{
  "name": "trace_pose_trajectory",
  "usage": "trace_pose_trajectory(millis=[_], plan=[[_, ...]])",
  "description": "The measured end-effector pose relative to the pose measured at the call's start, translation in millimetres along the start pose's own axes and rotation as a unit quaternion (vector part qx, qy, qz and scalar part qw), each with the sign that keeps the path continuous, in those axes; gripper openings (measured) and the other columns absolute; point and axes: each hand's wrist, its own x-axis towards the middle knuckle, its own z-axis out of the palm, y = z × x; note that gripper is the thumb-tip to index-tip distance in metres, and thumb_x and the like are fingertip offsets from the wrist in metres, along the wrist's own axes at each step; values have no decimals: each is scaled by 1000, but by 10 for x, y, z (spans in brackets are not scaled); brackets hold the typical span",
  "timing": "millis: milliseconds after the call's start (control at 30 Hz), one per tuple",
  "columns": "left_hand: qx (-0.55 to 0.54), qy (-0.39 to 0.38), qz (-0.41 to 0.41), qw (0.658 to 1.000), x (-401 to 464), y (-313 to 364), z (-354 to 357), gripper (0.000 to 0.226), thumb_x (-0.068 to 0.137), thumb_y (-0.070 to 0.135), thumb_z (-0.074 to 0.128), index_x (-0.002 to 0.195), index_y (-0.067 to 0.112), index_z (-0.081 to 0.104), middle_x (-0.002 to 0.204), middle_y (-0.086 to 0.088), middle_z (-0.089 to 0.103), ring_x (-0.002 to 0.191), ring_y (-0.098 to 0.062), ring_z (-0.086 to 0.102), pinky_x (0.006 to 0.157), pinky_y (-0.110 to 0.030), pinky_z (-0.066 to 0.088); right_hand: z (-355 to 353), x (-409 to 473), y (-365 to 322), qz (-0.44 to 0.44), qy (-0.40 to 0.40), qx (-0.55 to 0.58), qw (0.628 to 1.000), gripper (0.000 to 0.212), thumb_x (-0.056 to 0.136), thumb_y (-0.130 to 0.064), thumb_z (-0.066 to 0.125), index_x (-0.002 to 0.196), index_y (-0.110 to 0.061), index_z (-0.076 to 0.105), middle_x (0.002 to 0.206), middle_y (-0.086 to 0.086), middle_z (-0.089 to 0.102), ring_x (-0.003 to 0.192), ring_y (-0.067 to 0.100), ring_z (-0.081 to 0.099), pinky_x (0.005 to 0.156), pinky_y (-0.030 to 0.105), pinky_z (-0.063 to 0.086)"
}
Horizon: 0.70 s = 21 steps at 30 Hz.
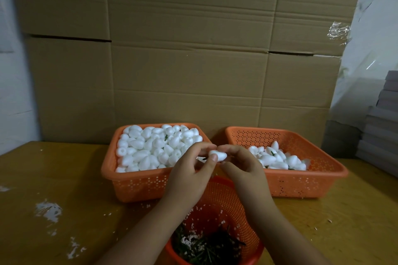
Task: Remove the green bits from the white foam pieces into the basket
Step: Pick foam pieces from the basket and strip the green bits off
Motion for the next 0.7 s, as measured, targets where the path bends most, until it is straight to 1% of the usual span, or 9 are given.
trace_pose_trajectory(millis=[67, 100, 200, 267, 367, 433, 500, 600, 700], plan=[[8, 8, 5, 1000, -2, 1, -1, 16, 88, 40, 61, 103, 44, 62, 104, 21, 69, 94, -5, 67, 85, -34, 54, 11, 12, 6, 12, 15, 6, 1000, 20, 87, -3, 62, 97, -18, 71, 90, -5, 73, 84, 7, 69, 70, 16, 53], [11, 12, 9, 1000, -1, 0, -2, 16, 88, 36, 65, 102, 43, 62, 104, 21, 68, 95, -7, 67, 87, -37, 54, 15, 19, 13, 21, 23, 6, 1000, 18, 88, -8, 63, 99, -19, 70, 88, -6, 73, 85, 6, 68, 71, 16, 52], [23, 19, 17, 999, 0, 0, -6, 22, 89, 26, 70, 101, 43, 62, 105, 20, 66, 88, -9, 68, 83, -37, 57, 26, 39, 26, 43, 19, -2, 999, 14, 94, -18, 59, 102, -14, 69, 77, -3, 71, 75, 5, 67, 67, 13, 51], [36, 20, 28, 999, -6, 10, -5, 21, 89, 28, 70, 100, 43, 62, 104, 19, 66, 87, -7, 67, 79, -35, 58, 34, 39, 21, 50, -1, -11, 999, 18, 95, -22, 58, 101, -9, 69, 70, -3, 68, 69, 6, 64, 64, 13, 50], [61, 26, 61, 996, -17, 53, 1, 19, 89, 31, 67, 101, 43, 60, 102, 18, 66, 86, -4, 67, 75, -33, 59, 22, 44, 2, 50, -11, -15, 999, 17, 93, -20, 60, 100, -6, 69, 63, -3, 65, 66, 9, 62, 63, 15, 50], [82, 30, 87, 992, -17, 104, -13, 18, 86, 40, 62, 104, 43, 59, 107, 20, 62, 88, -3, 66, 72, -29, 59, -7, 59, -23, 50, -6, -14, 999, 15, 91, -17, 62, 98, -5, 69, 61, -4, 63, 63, 11, 59, 61, 20, 50], [111, 40, 109, 987, -5, 153, -54, 23, 84, 45, 56, 107, 44, 56, 110, 23, 58, 90, -1, 64, 68, -23, 57, -45, 86, -67, 57, 22, -14, 998, 11, 89, -16, 65, 94, -8, 70, 57, -5, 59, 54, 9, 53, 53, 22, 45], [150, 75, 110, 980, 46, 186, -142, 25, 89, 30, 59, 108, 46, 54, 108, 26, 58, 92, 3, 61, 67, -20, 53, -158, 160, -126, 55, 108, -53, 991, 8, 85, -20, 69, 91, -15, 70, 53, -6, 55, 44, 3, 48, 43, 16, 39], [234, 108, 88, 962, 108, 170, -276, 22, 90, 27, 59, 110, 37, 60, 104, 23, 61, 87, 1, 60, 66, -28, 52, -319, 230, -152, 39, 195, -47, 979, 13, 88, -21, 68, 100, -19, 66, 72, -2, 63, 48, -1, 57, 53, 20, 46]])
